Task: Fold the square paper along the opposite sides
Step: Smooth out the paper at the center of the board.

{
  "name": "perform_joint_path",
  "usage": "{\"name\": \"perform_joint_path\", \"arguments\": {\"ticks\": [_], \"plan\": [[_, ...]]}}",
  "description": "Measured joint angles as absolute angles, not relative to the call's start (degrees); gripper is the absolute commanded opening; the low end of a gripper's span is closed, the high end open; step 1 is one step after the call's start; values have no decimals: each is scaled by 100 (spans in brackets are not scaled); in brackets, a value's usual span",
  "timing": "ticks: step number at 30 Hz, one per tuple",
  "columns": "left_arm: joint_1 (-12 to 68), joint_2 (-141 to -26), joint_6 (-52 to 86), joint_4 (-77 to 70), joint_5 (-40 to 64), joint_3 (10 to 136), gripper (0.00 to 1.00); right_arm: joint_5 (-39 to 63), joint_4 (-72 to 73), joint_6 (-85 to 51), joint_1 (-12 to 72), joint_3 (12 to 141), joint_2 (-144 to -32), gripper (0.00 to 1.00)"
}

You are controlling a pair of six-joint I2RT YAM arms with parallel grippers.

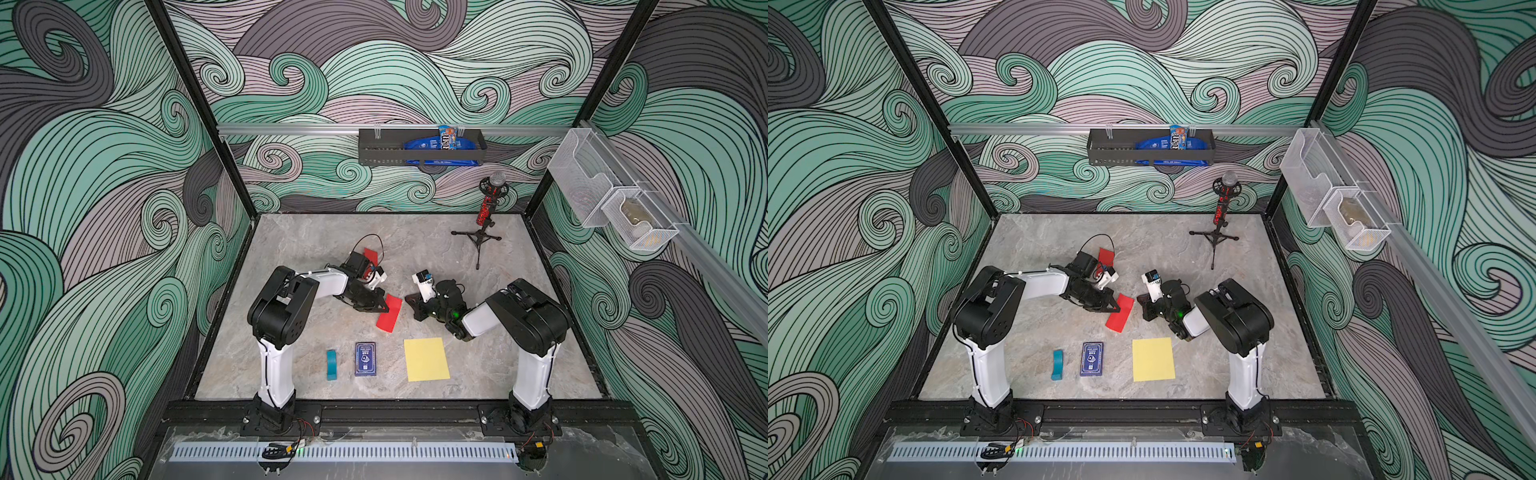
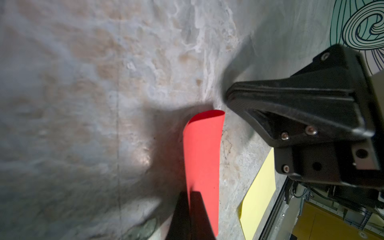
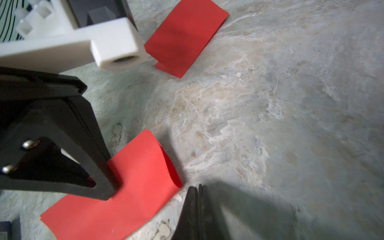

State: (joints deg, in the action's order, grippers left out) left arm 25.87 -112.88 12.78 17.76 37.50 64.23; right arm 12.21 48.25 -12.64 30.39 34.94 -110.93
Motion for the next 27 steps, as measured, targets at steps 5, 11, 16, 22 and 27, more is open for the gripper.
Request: {"name": "perform_joint_path", "arguments": {"ticks": [5,11,16,22,27], "plan": [[2574,-11264,1306,1752,3747,6388,0,1306,4641,-1267,3085,3347,-10733,0],[2574,-11264,1313,1752,3750,6388,0,1490,5074,-1264,3428,3312,-10350,0],[2574,-11262,1315,1752,3747,6388,0,1557,5155,-1267,3520,3492,-10759,0],[2574,-11262,1330,1743,3750,6383,0,1581,5033,-1262,3299,3518,-11238,0],[2574,-11251,1339,1712,3752,6361,0,1525,4939,-1293,3057,3601,-11253,0]]}}
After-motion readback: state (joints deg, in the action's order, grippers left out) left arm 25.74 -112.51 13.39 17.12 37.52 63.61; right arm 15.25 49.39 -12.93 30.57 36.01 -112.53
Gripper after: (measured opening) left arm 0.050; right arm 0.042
